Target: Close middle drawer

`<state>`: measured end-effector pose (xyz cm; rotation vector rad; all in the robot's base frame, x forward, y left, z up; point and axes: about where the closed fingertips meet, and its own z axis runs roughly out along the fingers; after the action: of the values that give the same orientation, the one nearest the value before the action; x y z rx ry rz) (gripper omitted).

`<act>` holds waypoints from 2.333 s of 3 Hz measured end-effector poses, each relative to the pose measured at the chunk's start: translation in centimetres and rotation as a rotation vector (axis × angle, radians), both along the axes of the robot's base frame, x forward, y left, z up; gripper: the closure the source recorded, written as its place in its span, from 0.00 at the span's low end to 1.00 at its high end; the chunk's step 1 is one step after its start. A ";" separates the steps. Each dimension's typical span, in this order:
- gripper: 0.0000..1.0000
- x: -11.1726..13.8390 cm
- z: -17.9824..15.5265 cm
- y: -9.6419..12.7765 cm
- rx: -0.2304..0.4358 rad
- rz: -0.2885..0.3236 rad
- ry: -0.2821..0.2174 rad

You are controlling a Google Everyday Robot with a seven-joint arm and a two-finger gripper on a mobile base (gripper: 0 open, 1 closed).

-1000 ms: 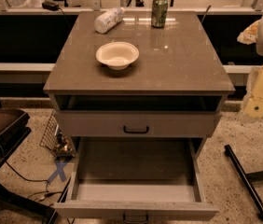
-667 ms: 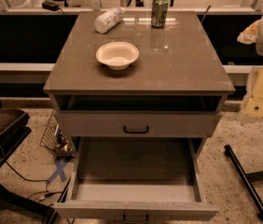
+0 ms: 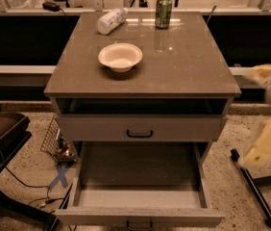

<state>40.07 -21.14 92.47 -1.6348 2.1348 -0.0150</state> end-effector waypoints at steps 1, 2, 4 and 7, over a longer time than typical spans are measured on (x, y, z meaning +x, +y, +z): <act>0.24 -1.2 -5.9 1.2 0.035 0.022 -0.007; 0.56 -1.4 -17.7 3.1 0.007 0.055 0.051; 0.99 -1.4 -24.7 3.0 -0.024 0.040 0.097; 1.00 -5.5 -33.9 2.8 0.046 0.022 0.219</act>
Offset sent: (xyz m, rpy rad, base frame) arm -0.0180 0.0441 -0.2810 -0.0374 0.0890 0.0769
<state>34.55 -18.33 58.60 -1.7007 2.2579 0.2288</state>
